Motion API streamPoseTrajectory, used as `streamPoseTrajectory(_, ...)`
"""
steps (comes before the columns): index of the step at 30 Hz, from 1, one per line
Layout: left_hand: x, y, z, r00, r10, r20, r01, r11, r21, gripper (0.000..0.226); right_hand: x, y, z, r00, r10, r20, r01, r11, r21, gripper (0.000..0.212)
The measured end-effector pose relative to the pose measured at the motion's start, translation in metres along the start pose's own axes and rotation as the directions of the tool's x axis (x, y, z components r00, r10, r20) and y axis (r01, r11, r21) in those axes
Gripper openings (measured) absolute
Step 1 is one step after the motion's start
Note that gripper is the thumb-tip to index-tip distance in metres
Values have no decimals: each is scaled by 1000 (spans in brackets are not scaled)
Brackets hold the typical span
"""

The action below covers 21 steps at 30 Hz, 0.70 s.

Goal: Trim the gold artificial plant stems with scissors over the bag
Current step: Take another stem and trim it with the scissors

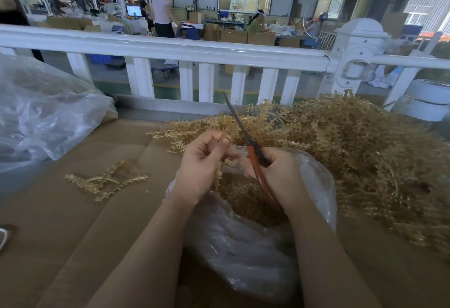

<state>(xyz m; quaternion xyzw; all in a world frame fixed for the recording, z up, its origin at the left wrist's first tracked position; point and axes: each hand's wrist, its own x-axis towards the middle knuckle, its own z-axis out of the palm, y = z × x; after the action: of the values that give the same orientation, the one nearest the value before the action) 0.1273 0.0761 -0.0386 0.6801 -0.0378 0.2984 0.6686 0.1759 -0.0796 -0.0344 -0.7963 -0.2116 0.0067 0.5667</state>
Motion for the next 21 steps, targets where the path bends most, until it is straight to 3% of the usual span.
streamPoseTrajectory(5,1,0,-1,992,-108,64,115,985,-128,13,1,-4,1,997,66,29,-68,996,65,14)
streamPoseTrajectory(8,0,1,-5,967,-240,86,249,959,-133,55,4,-4,-1,992,123,-23,-117,980,161,17)
streamPoseTrajectory(10,0,4,-10,957,-248,153,269,952,-142,84,5,-3,-2,987,151,-59,-132,960,246,19)
streamPoseTrajectory(12,0,7,-10,943,-229,241,261,959,-110,93,6,-2,-3,981,170,-93,-134,940,314,25)
streamPoseTrajectory(18,-4,10,3,954,-202,221,172,974,150,20,4,-2,-9,985,138,-107,-81,903,422,24)
streamPoseTrajectory(21,-4,10,5,959,-193,209,177,980,92,12,3,-2,-9,992,88,-94,-37,893,449,29)
